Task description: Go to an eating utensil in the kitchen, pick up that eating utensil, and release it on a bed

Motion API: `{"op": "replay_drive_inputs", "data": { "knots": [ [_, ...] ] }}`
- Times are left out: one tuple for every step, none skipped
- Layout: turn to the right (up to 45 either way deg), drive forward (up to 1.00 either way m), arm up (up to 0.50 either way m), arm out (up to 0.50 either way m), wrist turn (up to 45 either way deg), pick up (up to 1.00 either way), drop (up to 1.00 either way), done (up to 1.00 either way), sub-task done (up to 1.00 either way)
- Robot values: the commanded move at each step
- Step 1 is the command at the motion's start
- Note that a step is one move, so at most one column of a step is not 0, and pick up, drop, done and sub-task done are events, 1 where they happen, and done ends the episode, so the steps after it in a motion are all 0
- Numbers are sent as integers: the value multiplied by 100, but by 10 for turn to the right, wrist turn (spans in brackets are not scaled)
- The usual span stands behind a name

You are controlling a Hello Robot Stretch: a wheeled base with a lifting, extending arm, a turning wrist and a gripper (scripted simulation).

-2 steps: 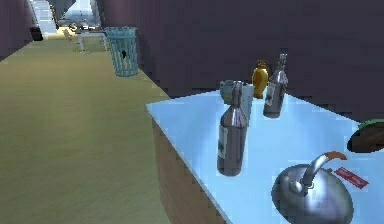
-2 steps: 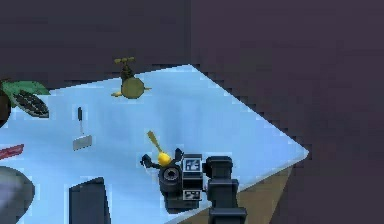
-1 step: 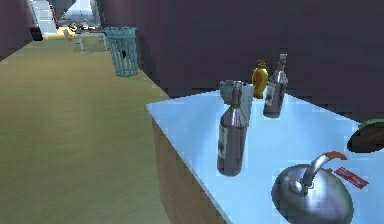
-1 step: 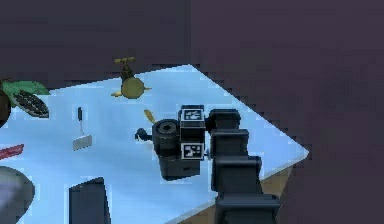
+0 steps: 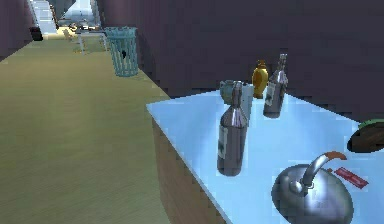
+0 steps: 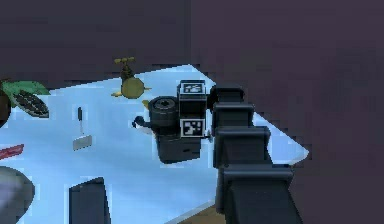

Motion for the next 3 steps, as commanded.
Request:
{"op": "replay_drive_inputs", "data": {
  "knots": [
    [0, 0, 0, 0, -450, 0, 0, 0, 0],
    [0, 0, 0, 0, -450, 0, 0, 0, 0],
    [0, 0, 0, 0, -240, 0, 0, 0, 0]
  ]
}}
